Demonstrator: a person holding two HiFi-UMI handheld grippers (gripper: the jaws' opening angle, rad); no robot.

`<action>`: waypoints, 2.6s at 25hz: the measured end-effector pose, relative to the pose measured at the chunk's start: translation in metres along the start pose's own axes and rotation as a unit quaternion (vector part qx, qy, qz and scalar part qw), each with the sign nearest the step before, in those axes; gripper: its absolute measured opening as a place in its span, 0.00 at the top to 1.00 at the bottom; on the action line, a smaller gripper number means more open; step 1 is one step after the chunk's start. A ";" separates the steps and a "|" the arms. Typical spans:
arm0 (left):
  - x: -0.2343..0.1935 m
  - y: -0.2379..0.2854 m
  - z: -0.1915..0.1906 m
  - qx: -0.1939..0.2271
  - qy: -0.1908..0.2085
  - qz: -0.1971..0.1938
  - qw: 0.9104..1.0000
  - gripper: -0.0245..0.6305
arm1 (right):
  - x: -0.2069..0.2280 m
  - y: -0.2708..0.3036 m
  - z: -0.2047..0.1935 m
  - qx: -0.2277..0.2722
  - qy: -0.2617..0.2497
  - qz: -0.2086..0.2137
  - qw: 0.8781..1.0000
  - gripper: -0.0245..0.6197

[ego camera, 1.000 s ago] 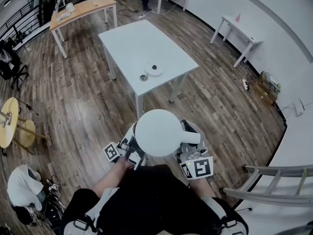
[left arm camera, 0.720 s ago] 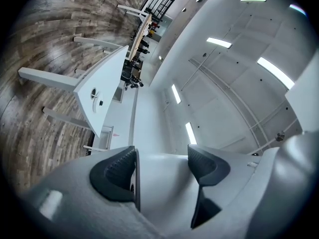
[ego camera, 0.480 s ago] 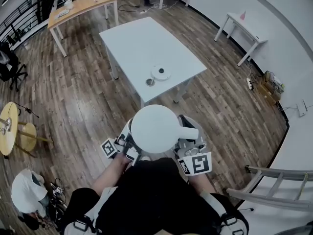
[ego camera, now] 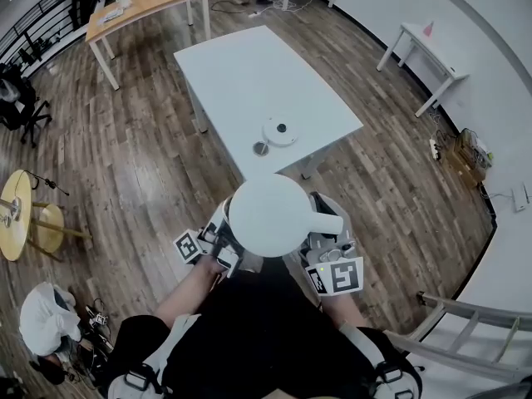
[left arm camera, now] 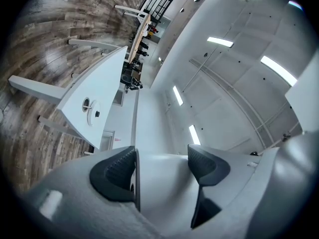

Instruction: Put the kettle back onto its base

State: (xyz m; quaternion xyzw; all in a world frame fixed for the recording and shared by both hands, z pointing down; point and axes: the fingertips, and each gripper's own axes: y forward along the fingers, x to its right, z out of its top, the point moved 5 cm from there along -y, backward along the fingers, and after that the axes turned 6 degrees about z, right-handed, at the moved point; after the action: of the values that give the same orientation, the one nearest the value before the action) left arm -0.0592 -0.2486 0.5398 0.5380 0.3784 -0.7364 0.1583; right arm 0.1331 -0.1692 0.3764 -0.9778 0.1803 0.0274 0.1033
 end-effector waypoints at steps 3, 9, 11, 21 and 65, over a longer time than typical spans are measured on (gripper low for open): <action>-0.008 0.024 0.008 0.003 0.001 -0.001 1.000 0.45 | 0.020 0.018 -0.004 0.002 -0.001 0.006 1.000 0.96; -0.027 0.075 0.025 0.013 0.002 -0.002 1.000 0.45 | 0.067 0.057 -0.016 0.001 -0.002 0.019 1.000 0.96; -0.033 0.093 0.031 0.013 0.003 -0.002 1.000 0.45 | 0.083 0.070 -0.019 0.003 -0.002 0.021 1.000 0.95; -0.068 0.171 0.049 0.007 0.018 0.011 1.000 0.45 | 0.159 0.115 -0.043 0.016 -0.001 0.030 0.999 0.95; -0.119 0.290 0.150 0.000 0.272 0.184 0.944 0.97 | 0.254 0.247 -0.189 -0.076 -0.007 0.027 0.997 0.95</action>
State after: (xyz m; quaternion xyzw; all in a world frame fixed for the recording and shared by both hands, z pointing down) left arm 0.0701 -0.5708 0.5558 0.7782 0.3012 -0.5201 0.1822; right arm 0.2842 -0.5230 0.4906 -0.9773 0.2037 0.0504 0.0292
